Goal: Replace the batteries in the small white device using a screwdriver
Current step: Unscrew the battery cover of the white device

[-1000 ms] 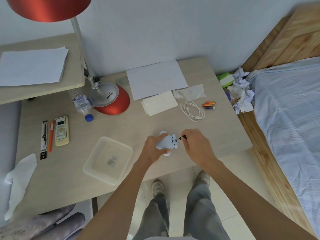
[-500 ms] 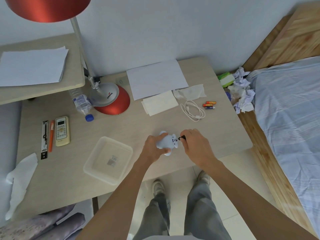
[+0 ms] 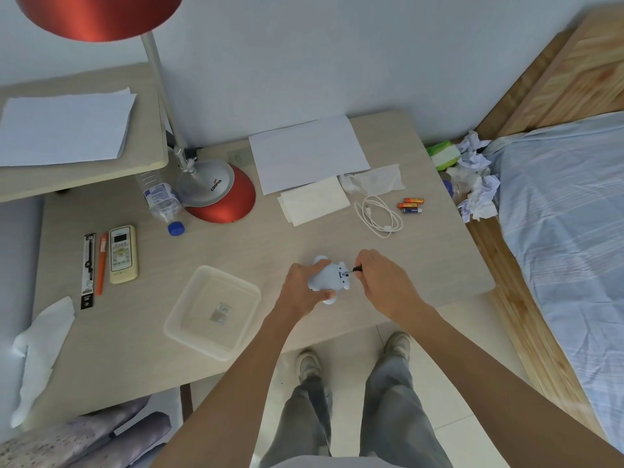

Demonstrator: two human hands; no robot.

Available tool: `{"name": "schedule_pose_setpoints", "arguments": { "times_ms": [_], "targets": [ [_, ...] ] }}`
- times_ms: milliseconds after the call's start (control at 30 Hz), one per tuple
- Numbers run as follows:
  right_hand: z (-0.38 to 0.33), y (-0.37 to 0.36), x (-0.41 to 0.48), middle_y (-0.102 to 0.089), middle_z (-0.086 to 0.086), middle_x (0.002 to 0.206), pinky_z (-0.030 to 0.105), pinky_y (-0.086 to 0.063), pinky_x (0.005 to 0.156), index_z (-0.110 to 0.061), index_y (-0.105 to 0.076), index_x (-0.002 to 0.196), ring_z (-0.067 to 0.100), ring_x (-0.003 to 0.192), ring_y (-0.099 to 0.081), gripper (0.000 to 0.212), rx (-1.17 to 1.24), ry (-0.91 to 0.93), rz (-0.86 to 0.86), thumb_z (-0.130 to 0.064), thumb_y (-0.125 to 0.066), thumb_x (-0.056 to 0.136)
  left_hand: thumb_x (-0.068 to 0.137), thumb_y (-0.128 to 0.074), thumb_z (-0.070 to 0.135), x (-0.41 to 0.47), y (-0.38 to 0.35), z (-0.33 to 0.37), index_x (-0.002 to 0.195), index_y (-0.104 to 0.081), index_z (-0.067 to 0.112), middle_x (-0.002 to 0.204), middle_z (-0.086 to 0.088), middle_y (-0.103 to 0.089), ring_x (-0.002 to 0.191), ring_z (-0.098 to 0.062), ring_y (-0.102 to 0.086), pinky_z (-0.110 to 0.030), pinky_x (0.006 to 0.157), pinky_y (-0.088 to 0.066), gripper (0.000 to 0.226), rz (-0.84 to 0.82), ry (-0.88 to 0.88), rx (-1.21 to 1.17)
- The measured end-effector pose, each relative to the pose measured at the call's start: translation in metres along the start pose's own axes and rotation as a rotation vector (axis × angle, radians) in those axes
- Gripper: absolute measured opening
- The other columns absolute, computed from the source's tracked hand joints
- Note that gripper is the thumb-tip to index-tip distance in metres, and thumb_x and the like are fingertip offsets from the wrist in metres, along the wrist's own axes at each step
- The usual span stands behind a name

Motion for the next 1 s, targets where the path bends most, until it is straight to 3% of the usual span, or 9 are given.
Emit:
{"name": "schedule_pose_setpoints", "arguments": {
  "times_ms": [167,400,533,600,700,1000],
  "targets": [
    [0.003,0.007,0.008,-0.061,0.003,0.092,0.040,-0.052,0.067,-0.014,-0.054,0.104,0.027,0.075,-0.062,0.019,-0.057,-0.012,-0.039,-0.032,-0.049,0.109,0.069,-0.087,0.043,0.000,-0.002,0.005,0.138,-0.064,0.040,0.106,-0.007,-0.062,0.088,-0.024,-0.063,-0.025,0.070,-0.049,0.072,0.003,-0.015,-0.018],
    [0.009,0.007,0.008,-0.061,0.003,0.083,0.034,-0.038,0.061,-0.014,-0.054,0.092,0.026,0.068,-0.054,0.033,-0.136,-0.048,-0.069,-0.040,-0.044,0.110,0.073,-0.090,0.032,-0.001,0.000,0.009,0.138,-0.066,0.034,0.110,-0.010,-0.063,0.093,-0.029,-0.064,-0.037,0.078,-0.057,0.069,0.011,-0.004,-0.048],
    [0.006,0.011,0.005,-0.067,0.001,0.094,0.042,-0.056,0.067,-0.017,-0.052,0.112,0.030,0.074,-0.065,0.016,-0.011,0.007,-0.063,-0.031,-0.051,0.106,0.075,-0.092,0.027,-0.001,0.001,0.006,0.141,-0.065,0.033,0.116,-0.004,-0.068,0.100,-0.024,-0.065,-0.028,0.079,-0.053,0.072,0.009,0.031,-0.087],
    [0.002,0.013,0.006,-0.066,0.001,0.097,0.045,-0.057,0.068,-0.017,-0.049,0.119,0.030,0.075,-0.067,0.017,-0.013,0.047,-0.084,-0.026,-0.052,0.105,0.075,-0.091,0.028,-0.002,0.002,0.007,0.142,-0.064,0.033,0.120,-0.002,-0.069,0.105,-0.023,-0.065,-0.030,0.084,-0.054,0.073,-0.001,0.042,-0.091],
    [0.000,0.013,0.010,-0.065,0.002,0.093,0.043,-0.056,0.068,-0.017,-0.051,0.109,0.027,0.074,-0.064,0.007,-0.072,0.062,-0.117,-0.023,-0.050,0.106,0.074,-0.091,0.027,-0.002,0.004,0.009,0.143,-0.064,0.033,0.120,-0.003,-0.070,0.106,-0.025,-0.066,-0.040,0.090,-0.058,0.074,-0.017,0.062,-0.100],
    [0.005,0.011,0.016,-0.064,0.004,0.083,0.036,-0.042,0.060,-0.013,-0.057,0.099,0.027,0.069,-0.059,0.020,-0.109,0.017,-0.110,-0.030,-0.049,0.106,0.072,-0.090,0.021,-0.003,0.005,0.017,0.135,-0.068,0.031,0.107,-0.013,-0.071,0.096,-0.035,-0.069,-0.048,0.082,-0.059,0.067,-0.035,0.031,-0.092]
  ]
}}
Point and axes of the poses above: each hand's wrist, its own x-axis towards the middle knuckle, its own y-axis out of the back of the hand, z = x × y, the point moved 2 cm from there along x, towards the middle knuckle
